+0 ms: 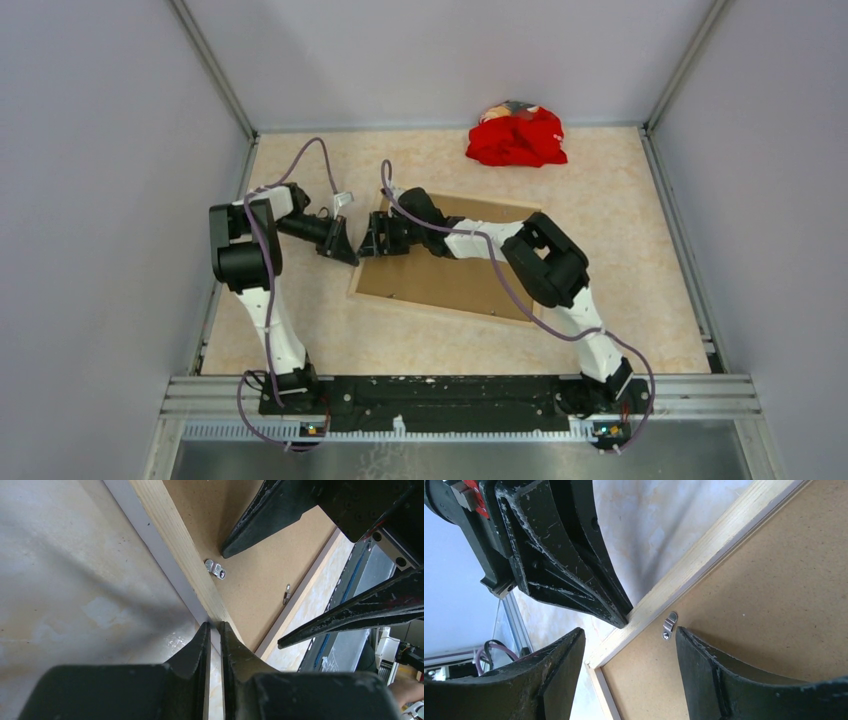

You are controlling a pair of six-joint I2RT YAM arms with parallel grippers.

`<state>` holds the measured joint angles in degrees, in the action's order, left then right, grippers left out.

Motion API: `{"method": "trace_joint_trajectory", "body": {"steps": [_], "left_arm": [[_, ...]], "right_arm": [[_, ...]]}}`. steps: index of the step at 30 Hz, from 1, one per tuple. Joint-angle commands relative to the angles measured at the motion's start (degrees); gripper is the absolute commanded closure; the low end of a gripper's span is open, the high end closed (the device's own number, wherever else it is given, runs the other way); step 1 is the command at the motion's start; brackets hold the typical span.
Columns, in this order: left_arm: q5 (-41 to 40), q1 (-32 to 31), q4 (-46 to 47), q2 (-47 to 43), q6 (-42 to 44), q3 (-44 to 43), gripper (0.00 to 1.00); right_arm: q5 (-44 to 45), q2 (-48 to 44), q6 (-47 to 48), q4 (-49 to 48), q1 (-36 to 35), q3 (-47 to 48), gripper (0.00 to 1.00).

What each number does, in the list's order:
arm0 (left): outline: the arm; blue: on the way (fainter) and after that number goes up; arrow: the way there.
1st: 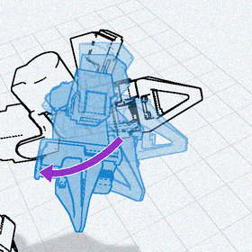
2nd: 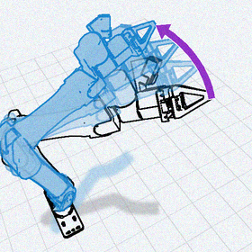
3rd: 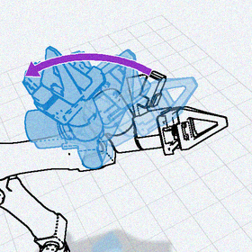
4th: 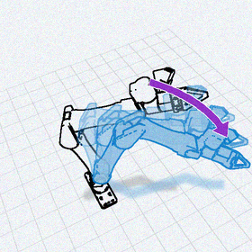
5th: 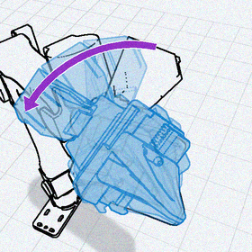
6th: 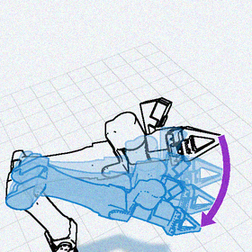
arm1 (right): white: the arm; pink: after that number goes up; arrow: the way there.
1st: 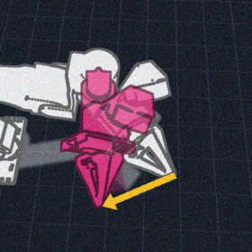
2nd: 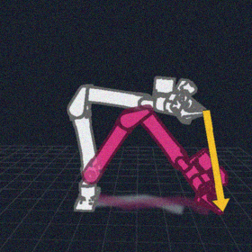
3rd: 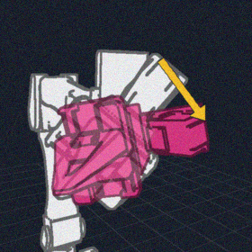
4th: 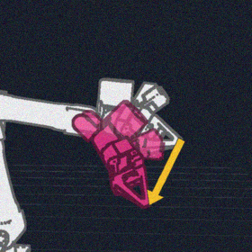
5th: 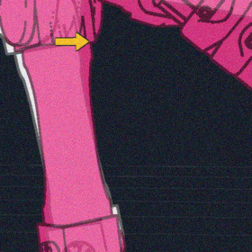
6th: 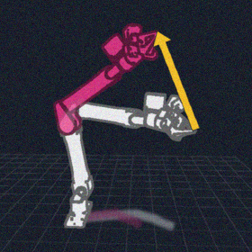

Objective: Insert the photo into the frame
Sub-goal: Adjust the photo frame at the center of the board, then install the photo frame at the center of the board.

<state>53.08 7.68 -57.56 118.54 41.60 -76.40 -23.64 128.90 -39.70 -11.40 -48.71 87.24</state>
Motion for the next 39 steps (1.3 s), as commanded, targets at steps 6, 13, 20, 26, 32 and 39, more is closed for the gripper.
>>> {"method": "trace_joint_trajectory", "body": {"steps": [6, 13, 20, 26, 32, 39], "left_arm": [[-3.2, -0.4, 4.4, -0.3, 1.5, 1.0, 0.87], [-3.2, -0.4, 4.4, -0.1, 1.6, 1.0, 0.87], [-3.2, -0.5, 4.2, 0.0, 1.6, 0.7, 0.88], [-3.3, -0.4, 4.0, 0.2, 1.6, 0.3, 0.89], [-3.5, -0.5, 3.9, 0.0, 1.6, 0.3, 0.89], [-3.4, -0.4, 3.7, 0.0, 1.6, 0.1, 0.89]], "right_arm": [[-1.7, 2.6, -0.5, -0.2, -0.6, 4.1, 0.34], [-3.4, 3.4, -1.0, -0.4, -0.6, 4.1, 0.35], [-4.7, 3.8, -0.9, -0.8, -0.6, 4.0, 0.35], [-6.0, 4.5, -0.2, -0.2, -0.5, 5.5, 0.36], [-8.3, 5.4, 1.1, 1.7, -0.4, 7.5, 0.36], [-8.9, 5.6, 1.6, 2.6, -0.2, 8.4, 0.36]]}}
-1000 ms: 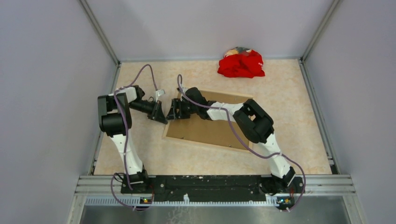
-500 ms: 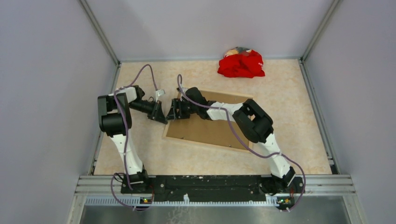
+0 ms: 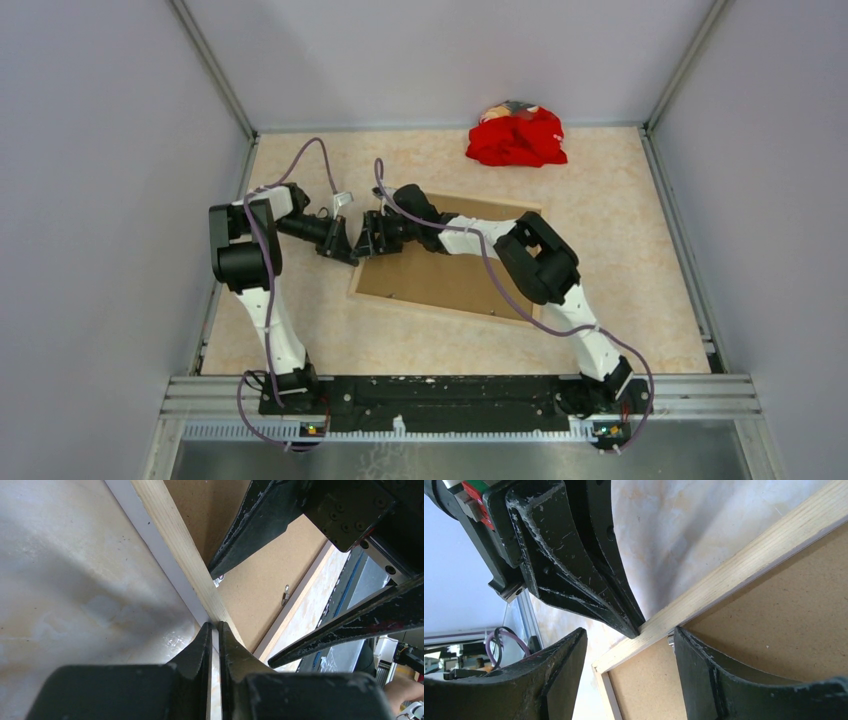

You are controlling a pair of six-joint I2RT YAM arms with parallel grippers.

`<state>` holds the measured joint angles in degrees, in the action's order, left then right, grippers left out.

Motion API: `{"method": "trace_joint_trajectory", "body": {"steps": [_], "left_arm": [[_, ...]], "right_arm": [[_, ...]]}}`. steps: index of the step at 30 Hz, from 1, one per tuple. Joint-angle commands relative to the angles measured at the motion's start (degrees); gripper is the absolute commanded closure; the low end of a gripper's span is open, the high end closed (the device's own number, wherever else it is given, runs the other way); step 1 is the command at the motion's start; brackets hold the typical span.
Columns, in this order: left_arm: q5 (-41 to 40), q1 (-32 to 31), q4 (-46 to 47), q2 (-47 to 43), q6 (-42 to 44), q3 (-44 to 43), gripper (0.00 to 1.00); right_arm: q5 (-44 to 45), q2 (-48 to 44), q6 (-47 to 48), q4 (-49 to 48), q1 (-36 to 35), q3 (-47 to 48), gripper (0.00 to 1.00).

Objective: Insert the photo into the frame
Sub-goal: Install the photo frame at the center of the board, then adjust the photo frame at the center of the board.

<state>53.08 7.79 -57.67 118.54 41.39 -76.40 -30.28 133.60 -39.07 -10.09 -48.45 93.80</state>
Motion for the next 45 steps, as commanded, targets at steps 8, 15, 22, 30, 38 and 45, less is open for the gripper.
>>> {"method": "trace_joint_trajectory", "body": {"steps": [8, 15, 22, 30, 38, 45], "left_arm": [[-4.0, -0.5, 3.4, -0.3, 1.7, -0.5, 0.89], [-8.0, 0.1, 3.2, -1.3, 3.5, -1.6, 0.89], [-12.1, 0.5, 2.8, -5.0, 7.4, -1.4, 0.85], [-19.3, -0.3, 8.7, -7.6, 7.4, 3.6, 0.82], [-22.7, -7.3, 12.0, -11.6, 7.2, 11.9, 0.82], [-24.1, -14.3, 7.7, -15.7, 12.6, 16.5, 0.82]], "right_arm": [[1.1, -3.6, 3.7, 4.6, 2.2, 3.5, 0.32], [11.2, -20.1, 6.9, 9.2, 8.1, -7.6, 0.11], [28.7, -46.8, 3.7, 17.8, 21.7, -33.3, 0.01], [34.6, -58.4, 2.7, 19.0, 35.6, -50.1, 0.01], [28.0, -46.6, 2.7, 12.1, 37.1, -48.6, 0.01], [24.6, -30.8, 3.5, 13.7, 29.6, -33.8, 0.01]]}}
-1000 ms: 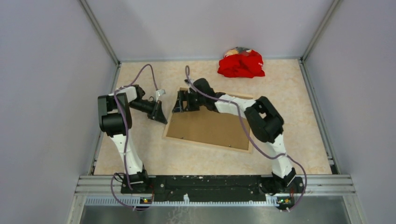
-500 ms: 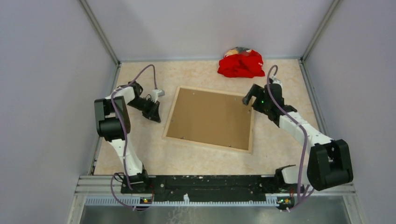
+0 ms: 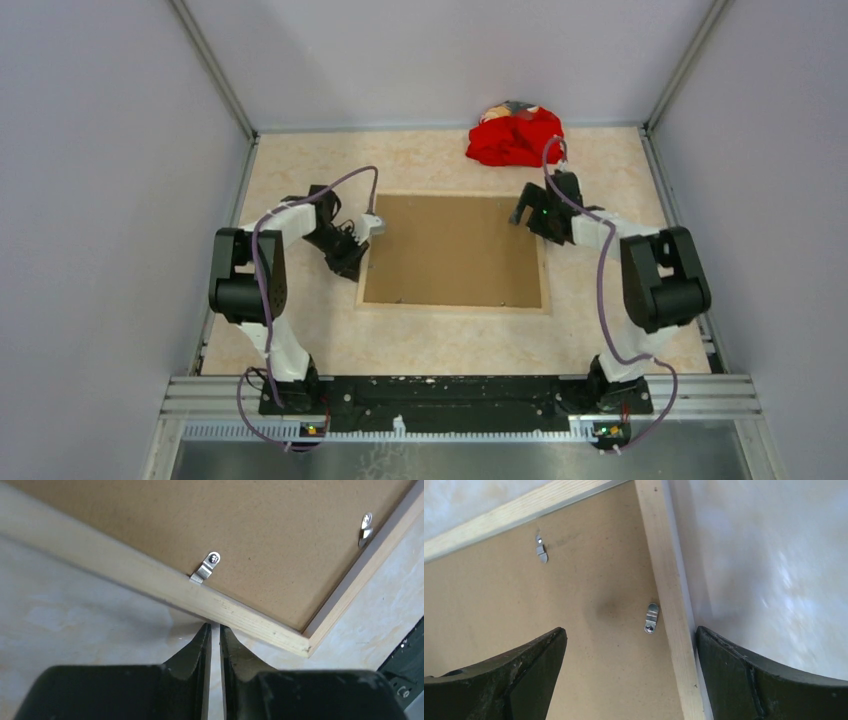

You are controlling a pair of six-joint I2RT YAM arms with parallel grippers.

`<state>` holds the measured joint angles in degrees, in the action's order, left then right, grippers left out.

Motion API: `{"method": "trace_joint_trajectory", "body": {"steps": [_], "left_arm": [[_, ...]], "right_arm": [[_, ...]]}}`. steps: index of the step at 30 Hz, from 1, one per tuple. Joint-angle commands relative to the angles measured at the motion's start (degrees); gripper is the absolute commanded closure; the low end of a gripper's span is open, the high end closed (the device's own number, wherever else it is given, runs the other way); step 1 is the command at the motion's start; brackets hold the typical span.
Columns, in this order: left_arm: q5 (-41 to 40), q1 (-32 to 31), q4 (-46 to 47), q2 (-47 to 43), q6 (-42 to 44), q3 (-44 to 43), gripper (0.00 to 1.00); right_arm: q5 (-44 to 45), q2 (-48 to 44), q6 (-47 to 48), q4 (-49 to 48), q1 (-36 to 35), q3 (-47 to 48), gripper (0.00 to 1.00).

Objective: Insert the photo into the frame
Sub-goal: Adjust the photo frame at the center of the board.

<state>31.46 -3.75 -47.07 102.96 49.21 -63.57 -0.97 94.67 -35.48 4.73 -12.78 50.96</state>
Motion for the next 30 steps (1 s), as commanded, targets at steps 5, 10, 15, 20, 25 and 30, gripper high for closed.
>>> {"method": "trace_joint_trajectory", "body": {"steps": [5, 10, 15, 20, 25, 30], "left_arm": [[-1.8, -3.3, -10.4, -1.8, 11.8, 5.5, 0.83], [-0.2, -4.1, -15.6, -3.1, 16.6, 6.7, 0.81], [2.3, -8.1, -17.0, -1.6, 15.8, 5.8, 0.72], [2.1, -8.2, -22.1, -2.2, 19.2, 3.5, 0.49], [2.7, -4.3, -29.5, -5.7, 23.9, -4.9, 0.45], [4.5, 7.2, -32.6, 1.6, 21.6, -24.2, 0.48]], "right_arm": [[-5.8, 17.0, -1.6, -0.2, -14.7, 19.5, 0.01], [-8.0, 26.3, 0.6, 3.0, -19.9, 33.4, 0.01], [-12.5, 32.9, 2.7, 7.3, -20.6, 48.1, 0.01], [-9.1, 30.5, 7.5, 13.0, -20.3, 51.2, 0.01], [-3.9, 19.8, 8.5, 12.2, -17.8, 41.4, 0.01], [0.7, 5.7, 5.6, 13.3, -17.2, 28.1, 0.01]]}}
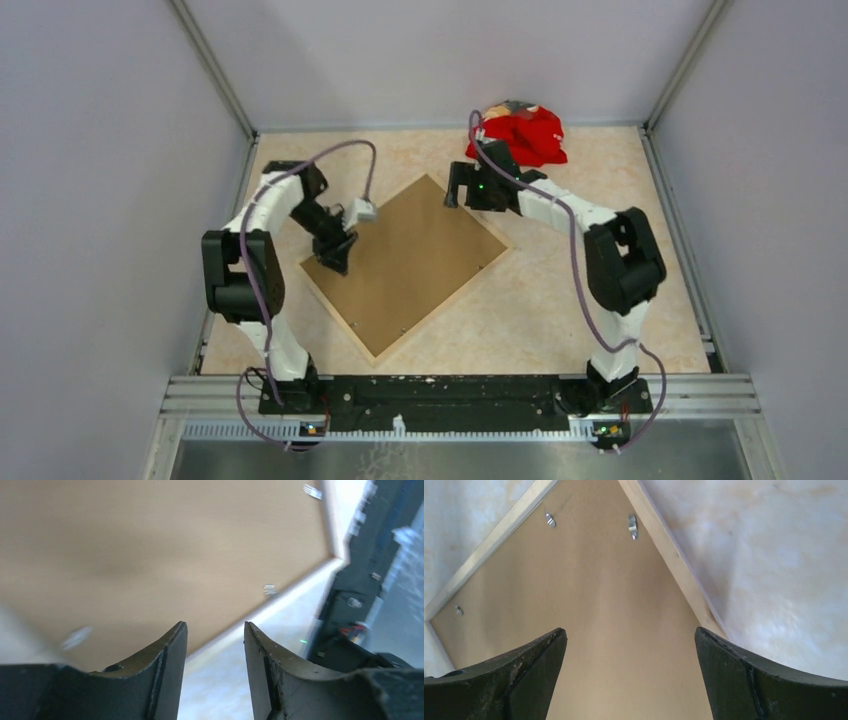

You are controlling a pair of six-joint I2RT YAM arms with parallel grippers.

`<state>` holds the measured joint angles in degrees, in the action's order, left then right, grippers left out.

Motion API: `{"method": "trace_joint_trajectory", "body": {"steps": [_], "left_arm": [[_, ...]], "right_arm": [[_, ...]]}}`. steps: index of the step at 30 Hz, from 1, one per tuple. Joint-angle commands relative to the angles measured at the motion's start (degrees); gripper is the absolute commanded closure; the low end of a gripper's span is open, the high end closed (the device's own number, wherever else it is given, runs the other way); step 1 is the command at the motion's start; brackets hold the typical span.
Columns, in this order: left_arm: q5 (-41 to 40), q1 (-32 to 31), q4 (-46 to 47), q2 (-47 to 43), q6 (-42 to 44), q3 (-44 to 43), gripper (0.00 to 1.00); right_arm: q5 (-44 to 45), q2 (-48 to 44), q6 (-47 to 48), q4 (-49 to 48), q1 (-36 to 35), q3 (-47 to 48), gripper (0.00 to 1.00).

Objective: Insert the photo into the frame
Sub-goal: Adjust the photo frame at the center of the board.

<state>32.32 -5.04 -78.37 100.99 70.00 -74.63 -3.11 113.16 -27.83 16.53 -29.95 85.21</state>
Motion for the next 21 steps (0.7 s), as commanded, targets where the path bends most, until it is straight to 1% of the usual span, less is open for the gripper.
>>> {"method": "trace_joint_trajectory", "body": {"steps": [1, 2, 4, 6, 8, 11, 13, 15, 18, 21], "left_arm": [[3.2, 10.7, -0.2, 5.9, -0.8, -16.4, 0.48], [2.5, 12.6, 1.8, 8.0, -4.1, -19.2, 0.49], [-1.5, 15.7, 8.2, 11.5, -10.3, -22.8, 0.54], [-5.7, 18.3, 15.9, 14.1, -14.8, -23.8, 0.59], [-8.8, 20.4, 21.1, 15.9, -17.4, -22.2, 0.64], [-13.2, 21.2, 27.8, 17.2, -20.0, -17.8, 0.71], [-15.1, 21.3, 31.4, 17.4, -20.5, -14.5, 0.75], [-14.4, 21.3, 32.0, 17.5, -20.7, -12.5, 0.76], [-9.1, 21.0, 29.5, 17.5, -20.1, -10.4, 0.76], [-6.3, 19.7, 27.8, 16.9, -19.4, -7.6, 0.75]], "right_arm": [[3.5, -15.5, -2.9, 2.0, 0.1, -9.0, 0.01], [4.3, -18.1, -4.2, 2.4, 0.0, -11.8, 0.01], [3.4, -23.3, -6.5, 2.8, -0.1, -17.9, 0.01], [-0.1, -29.2, -9.8, 2.5, -0.5, -24.6, 0.01], [-2.4, -34.1, -13.8, 0.6, -1.5, -31.8, 0.01], [-3.6, -39.5, -20.5, -3.6, -4.0, -42.0, 0.01], [-4.9, -40.7, -23.5, -5.4, -5.4, -45.2, 0.01], [-6.0, -40.4, -26.0, -7.9, -6.6, -47.0, 0.01], [-7.8, -38.1, -29.1, -13.7, -7.3, -48.9, 0.01], [-8.4, -34.8, -32.3, -21.2, -7.2, -49.9, 0.01]]}}
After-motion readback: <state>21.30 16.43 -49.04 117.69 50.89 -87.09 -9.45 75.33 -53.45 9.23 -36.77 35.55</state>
